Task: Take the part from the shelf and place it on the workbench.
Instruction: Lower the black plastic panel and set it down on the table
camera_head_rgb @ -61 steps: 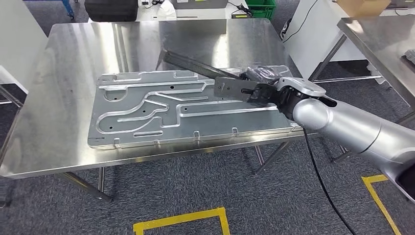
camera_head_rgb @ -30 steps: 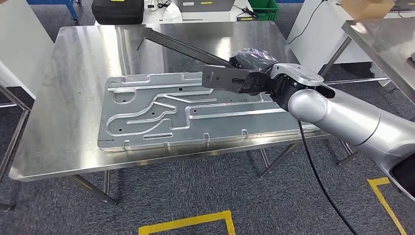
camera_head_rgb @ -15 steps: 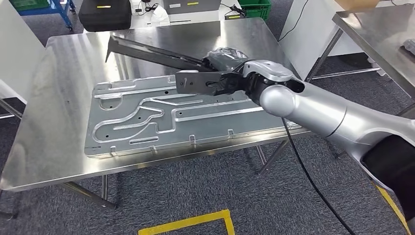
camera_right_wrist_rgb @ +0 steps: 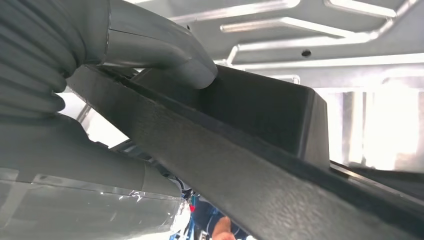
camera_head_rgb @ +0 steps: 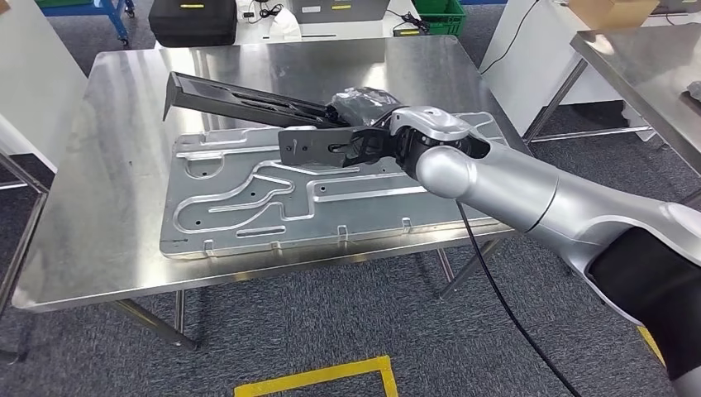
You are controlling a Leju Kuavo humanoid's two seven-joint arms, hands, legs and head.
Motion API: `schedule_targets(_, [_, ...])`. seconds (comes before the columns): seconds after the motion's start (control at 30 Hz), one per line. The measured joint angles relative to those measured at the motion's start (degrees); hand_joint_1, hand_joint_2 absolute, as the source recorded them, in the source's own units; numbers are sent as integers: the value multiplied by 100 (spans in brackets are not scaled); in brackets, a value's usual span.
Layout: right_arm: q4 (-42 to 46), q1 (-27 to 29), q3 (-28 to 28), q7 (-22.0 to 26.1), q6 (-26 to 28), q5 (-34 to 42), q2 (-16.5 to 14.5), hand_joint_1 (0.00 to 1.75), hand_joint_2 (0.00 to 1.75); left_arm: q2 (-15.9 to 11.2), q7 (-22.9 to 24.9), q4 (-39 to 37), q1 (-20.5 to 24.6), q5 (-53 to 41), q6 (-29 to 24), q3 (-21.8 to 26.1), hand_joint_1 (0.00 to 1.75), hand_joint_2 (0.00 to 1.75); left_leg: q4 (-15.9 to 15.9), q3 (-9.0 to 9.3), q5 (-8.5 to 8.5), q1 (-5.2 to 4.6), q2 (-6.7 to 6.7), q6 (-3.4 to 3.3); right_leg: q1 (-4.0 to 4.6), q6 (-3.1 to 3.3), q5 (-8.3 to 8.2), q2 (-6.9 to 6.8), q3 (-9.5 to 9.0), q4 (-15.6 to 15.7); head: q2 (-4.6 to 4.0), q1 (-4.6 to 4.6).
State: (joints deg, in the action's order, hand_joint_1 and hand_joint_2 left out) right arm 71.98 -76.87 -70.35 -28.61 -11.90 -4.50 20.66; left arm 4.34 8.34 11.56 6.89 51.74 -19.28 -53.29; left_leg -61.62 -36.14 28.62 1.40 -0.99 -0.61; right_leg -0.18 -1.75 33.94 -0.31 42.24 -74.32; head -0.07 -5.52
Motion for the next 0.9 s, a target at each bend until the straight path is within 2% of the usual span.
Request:
schedule_targets(0.03, [-27, 1, -14, 2, 0, -8, -37, 175, 175, -4, -7, 0, 1, 0, 0, 0, 0, 175, 0, 3, 2, -1, -11, 1, -1, 17, -146, 1, -63, 154, 0, -22])
schedule_targets(0.1, [-65, -19, -21, 5, 2, -20, -87, 175, 175, -6, -26, 0, 6, 0, 0, 1, 0, 175, 7, 8, 4, -3, -23, 10, 9, 78, -527, 26, -387, 846, 0, -43])
schedule_targets(0.13, [-84, -31, -20, 7, 1, -22, -106, 175, 175, -5, -33, 0, 9, -2, 0, 1, 0, 175, 14, 4, -2, -1, -27, 27, 24, 110, -649, 41, -535, 1160, 0, -42])
schedule_targets(0.17, [-104, -39, -21, 10, 0, -24, -120, 175, 175, -4, -34, 0, 10, -2, -1, 2, 0, 175, 24, -4, -13, 3, -31, 53, 44, 142, -699, 54, -635, 1372, 0, -46])
schedule_targets(0.23, [-138, -38, -22, 17, -1, -26, -140, 175, 175, -4, -27, 0, 12, -3, -2, 1, 0, 175, 56, -18, -44, 12, -36, 118, 78, 187, -682, 57, -678, 1501, 0, -58])
schedule_targets(0.27, [-150, -35, -22, 21, -1, -26, -149, 175, 175, -5, -22, 0, 12, -3, -2, 1, 0, 175, 67, -21, -43, 13, -36, 150, 68, 210, -695, 47, -697, 1557, 0, -62])
schedule_targets(0.33, [-167, -33, -21, 28, 1, -27, -177, 175, 175, -9, -13, 0, 13, -4, 0, 0, 0, 175, -49, -72, 68, 4, 13, 196, 45, 249, -750, 20, -751, 1679, 0, -16])
schedule_targets(0.37, [-178, -31, -22, 30, 1, -28, -193, 175, 175, -11, -12, 0, 12, -6, 1, 1, 0, 175, -261, -167, 207, -2, 49, 207, 35, 269, -777, 6, -776, 1727, 0, 28])
schedule_targets(0.43, [-202, -10, -37, 30, -2, -28, -218, 175, 175, -20, -10, 1, 16, -11, 5, 2, 0, 175, -893, -450, 523, -17, 105, 212, 51, 293, -787, -6, -786, 1736, 0, 114])
schedule_targets(0.47, [-213, 10, -47, 30, -4, -26, -235, 175, 175, -25, -10, 1, 20, -14, 7, 2, 0, 175, -1151, -563, 603, -24, 111, 215, 61, 300, -784, -7, -785, 1729, 0, 153])
schedule_targets(0.5, [-222, 28, -56, 30, -6, -24, -253, 175, 175, -31, -6, 2, 24, -16, 8, 2, 0, 175, -1243, -599, 579, -30, 110, 215, 69, 305, -779, -6, -784, 1717, 0, 185])
schedule_targets(0.53, [-229, 36, -62, 30, -7, -22, -269, 175, 175, -34, -1, 2, 27, -18, 9, 2, 0, 175, -1150, -545, 460, -34, 106, 212, 76, 308, -769, -4, -784, 1701, 0, 209])
schedule_targets(0.6, [-244, 30, -61, 30, -7, -21, -287, 175, 175, -44, 11, 2, 24, -25, 9, 2, 0, 175, -555, -238, 106, -37, 91, 185, 82, 293, -731, 0, -779, 1643, 0, 236])
schedule_targets(0.67, [-261, 8, -59, 30, -6, -19, -286, 175, 175, -55, 23, 1, 14, -35, 9, 2, 0, 175, -63, 4, -36, -46, 80, 144, 103, 250, -690, 6, -733, 1563, 0, 250])
schedule_targets(0.8, [-286, 6, -56, 27, -7, -3, -279, 175, 175, -79, 54, -2, 2, -43, 16, 2, 0, 175, 84, 31, -30, -33, 104, 46, 109, 159, -666, 4, -662, 1506, 0, 210])
schedule_targets(0.83, [-288, 1, -53, 27, -7, -1, -273, 175, 175, -81, 64, -1, 4, -45, 20, 2, 0, 175, 96, 37, -41, -17, 107, 28, 98, 122, -590, 10, -622, 1410, 0, 192])
schedule_targets(0.9, [-293, 4, -49, 25, -5, 7, -259, 175, 175, -85, 80, -2, 6, -48, 23, 2, 0, 175, 108, 45, -51, 2, 102, 8, 56, 33, -293, 23, -397, 899, 0, 123])
